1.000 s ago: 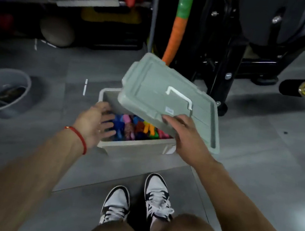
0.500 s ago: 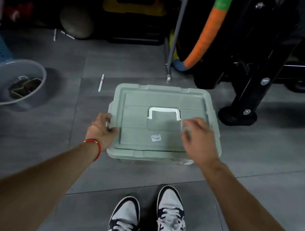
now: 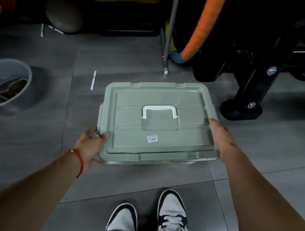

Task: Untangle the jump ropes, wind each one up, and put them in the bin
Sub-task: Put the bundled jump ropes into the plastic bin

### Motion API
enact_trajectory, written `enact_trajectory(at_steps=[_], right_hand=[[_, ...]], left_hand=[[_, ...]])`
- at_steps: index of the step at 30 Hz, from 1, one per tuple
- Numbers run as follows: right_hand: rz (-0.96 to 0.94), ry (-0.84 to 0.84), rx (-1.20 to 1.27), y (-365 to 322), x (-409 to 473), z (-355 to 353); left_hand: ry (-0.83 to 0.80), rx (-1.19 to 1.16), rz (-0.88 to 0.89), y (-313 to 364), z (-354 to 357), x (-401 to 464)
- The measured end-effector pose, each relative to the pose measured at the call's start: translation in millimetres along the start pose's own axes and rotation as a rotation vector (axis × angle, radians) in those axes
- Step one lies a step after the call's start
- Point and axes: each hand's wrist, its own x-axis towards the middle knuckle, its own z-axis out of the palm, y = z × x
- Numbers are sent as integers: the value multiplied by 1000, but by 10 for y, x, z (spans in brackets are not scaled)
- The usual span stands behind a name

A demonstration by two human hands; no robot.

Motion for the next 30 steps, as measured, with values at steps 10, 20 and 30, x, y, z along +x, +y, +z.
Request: enact_trajectory(at_steps=[10, 20, 30], right_hand=[[-417, 484, -438, 27, -37, 124], [-591, 570, -608, -44, -85, 129], [-617, 598, -682, -76, -18, 193]], left_hand=[[-13, -122, -1, -63, -52, 65], [-145, -114, -95, -41, -137, 135], [231, 76, 262, 89, 134, 44]])
